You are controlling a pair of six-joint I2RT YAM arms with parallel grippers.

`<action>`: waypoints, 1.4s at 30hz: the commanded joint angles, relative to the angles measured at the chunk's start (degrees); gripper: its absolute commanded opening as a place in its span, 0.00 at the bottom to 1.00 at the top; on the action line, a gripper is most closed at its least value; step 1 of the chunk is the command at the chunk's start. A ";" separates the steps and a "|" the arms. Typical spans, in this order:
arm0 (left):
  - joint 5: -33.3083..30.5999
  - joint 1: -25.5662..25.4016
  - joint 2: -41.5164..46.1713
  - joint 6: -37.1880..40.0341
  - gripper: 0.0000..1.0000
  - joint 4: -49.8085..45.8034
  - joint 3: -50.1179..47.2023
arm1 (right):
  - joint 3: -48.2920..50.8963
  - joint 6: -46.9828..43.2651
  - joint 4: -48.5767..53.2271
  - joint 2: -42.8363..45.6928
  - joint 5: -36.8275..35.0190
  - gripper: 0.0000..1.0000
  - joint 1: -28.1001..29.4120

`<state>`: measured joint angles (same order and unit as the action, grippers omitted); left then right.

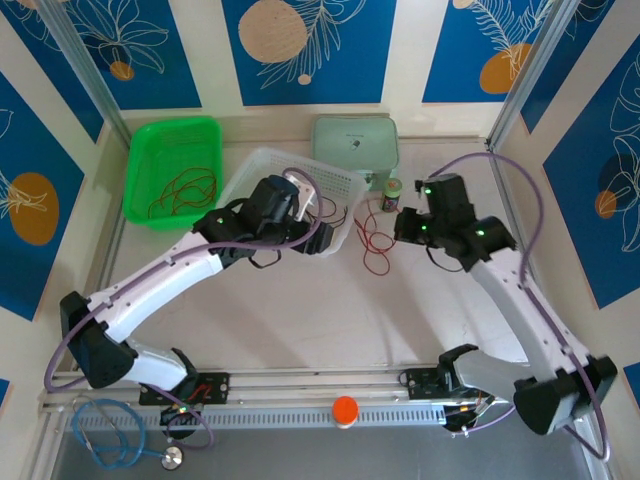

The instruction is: Untangle the cables

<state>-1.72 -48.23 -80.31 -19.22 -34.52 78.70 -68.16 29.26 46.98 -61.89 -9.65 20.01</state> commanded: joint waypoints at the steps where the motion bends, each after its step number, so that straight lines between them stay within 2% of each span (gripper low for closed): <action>1: 3.51 -1.66 -1.09 -0.04 0.78 5.64 -1.20 | -2.76 -5.93 6.98 0.94 7.10 0.00 -1.90; 6: 6.55 -2.90 -2.21 -0.23 0.77 13.53 -4.61 | -7.89 -9.12 9.30 1.81 13.09 0.00 -5.04; 14: 12.69 -2.95 -2.98 -4.67 0.78 34.00 -13.86 | -8.65 -11.33 9.28 3.68 21.17 0.00 -8.14; 20: 11.67 -2.95 -3.40 -6.87 0.80 46.19 -18.58 | -8.01 -10.05 7.72 4.14 26.79 0.00 -9.31; 28: 8.61 -2.77 -6.22 -6.00 0.79 55.62 -19.98 | -8.22 -8.87 7.64 5.24 30.01 0.00 -9.79; 30: 8.40 -2.66 -7.12 -5.76 0.75 57.84 -20.08 | -8.21 -8.78 7.94 5.67 30.54 0.00 -9.90; 32: 8.22 -2.65 -7.98 -5.41 0.62 59.66 -19.99 | -8.21 -8.68 8.42 6.22 30.82 0.00 -10.07; 33: 7.84 -2.58 -8.10 -5.09 0.52 59.99 -19.94 | -8.29 -8.74 8.68 6.45 30.75 0.00 -10.22; 35: 6.18 -2.50 -7.74 -4.24 0.22 59.57 -19.97 | -8.56 -8.90 9.55 7.10 30.04 0.00 -10.80; 37: 4.18 -2.45 -6.46 -2.66 0.04 57.58 -20.26 | -8.92 -9.00 10.72 7.94 28.36 0.00 -11.55; 38: 2.41 -2.45 -5.45 -1.60 0.00 55.80 -20.33 | -9.30 -9.09 11.43 8.30 27.27 0.00 -12.15; 42: -5.66 -2.04 -0.77 3.31 0.00 47.20 -20.94 | -11.37 -10.71 14.74 9.07 22.21 0.00 -14.27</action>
<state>0.05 -50.63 -85.47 -20.38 17.85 58.54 -76.90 19.70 58.30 -54.04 16.08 6.83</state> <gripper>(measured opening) 0.052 0.051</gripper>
